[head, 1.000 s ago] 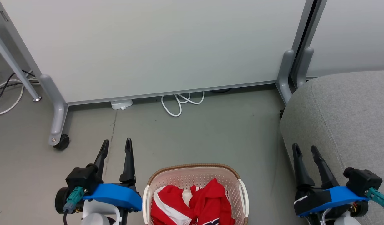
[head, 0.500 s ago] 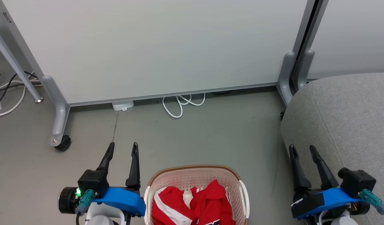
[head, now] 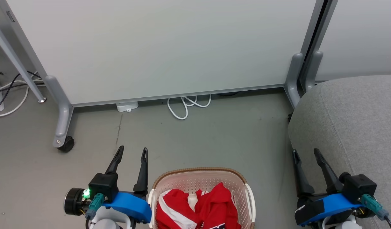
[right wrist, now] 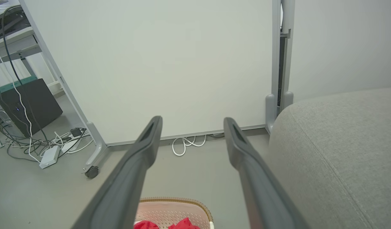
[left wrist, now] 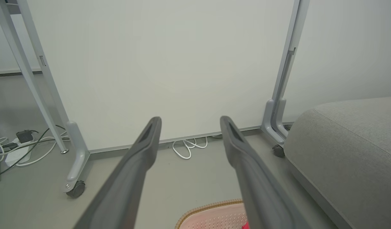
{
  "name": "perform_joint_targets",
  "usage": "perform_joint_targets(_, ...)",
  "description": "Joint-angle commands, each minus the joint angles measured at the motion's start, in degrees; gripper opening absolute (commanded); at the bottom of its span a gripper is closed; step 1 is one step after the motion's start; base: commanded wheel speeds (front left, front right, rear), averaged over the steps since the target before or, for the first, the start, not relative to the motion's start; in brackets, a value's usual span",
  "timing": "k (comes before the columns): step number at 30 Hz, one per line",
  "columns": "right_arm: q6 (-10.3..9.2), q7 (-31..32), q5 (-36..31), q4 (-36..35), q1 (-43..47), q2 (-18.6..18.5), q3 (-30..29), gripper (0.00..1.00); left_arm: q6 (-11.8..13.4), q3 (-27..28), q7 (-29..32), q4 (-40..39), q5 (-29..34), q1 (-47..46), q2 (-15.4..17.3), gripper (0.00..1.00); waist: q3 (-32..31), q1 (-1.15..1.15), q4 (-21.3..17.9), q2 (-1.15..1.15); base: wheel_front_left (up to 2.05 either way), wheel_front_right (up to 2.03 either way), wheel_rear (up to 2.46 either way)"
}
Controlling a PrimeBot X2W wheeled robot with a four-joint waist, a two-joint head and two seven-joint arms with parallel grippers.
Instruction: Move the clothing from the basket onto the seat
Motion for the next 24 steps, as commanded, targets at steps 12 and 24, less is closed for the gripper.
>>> perform_joint_targets(12,0.08,-0.74,-2.10,1.01,0.11,-0.36,-0.52,1.00,-0.14,-0.03,-0.74,1.89,-0.12,-1.29,0.16,1.00,0.16,0.00,0.28,0.00,0.00,0.00,0.00)
perform_joint_targets(24,0.08,-0.73,-1.64,1.36,0.16,-0.35,-0.38,1.00,-0.44,0.13,-0.74,2.30,-0.66,-1.13,0.15,1.00,0.08,0.00,0.11,0.00,0.00,0.00,0.00)
